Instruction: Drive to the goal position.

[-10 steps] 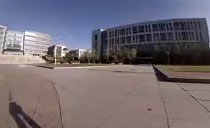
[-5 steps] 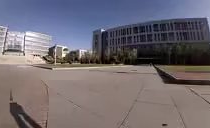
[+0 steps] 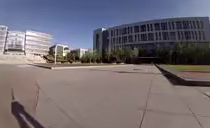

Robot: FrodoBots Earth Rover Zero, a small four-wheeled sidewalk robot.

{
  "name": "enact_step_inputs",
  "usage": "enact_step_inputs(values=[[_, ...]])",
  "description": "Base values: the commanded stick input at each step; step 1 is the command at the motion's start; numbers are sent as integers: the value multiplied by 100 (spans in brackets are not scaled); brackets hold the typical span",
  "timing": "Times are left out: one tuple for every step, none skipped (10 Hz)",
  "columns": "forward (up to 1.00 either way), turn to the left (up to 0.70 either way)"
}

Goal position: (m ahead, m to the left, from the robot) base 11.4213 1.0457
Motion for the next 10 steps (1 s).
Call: enact_step_inputs(values=[[70,0],[70,0],[70,0],[70,0],[70,0],[70,0],[70,0],[70,0],[70,0],[70,0]])
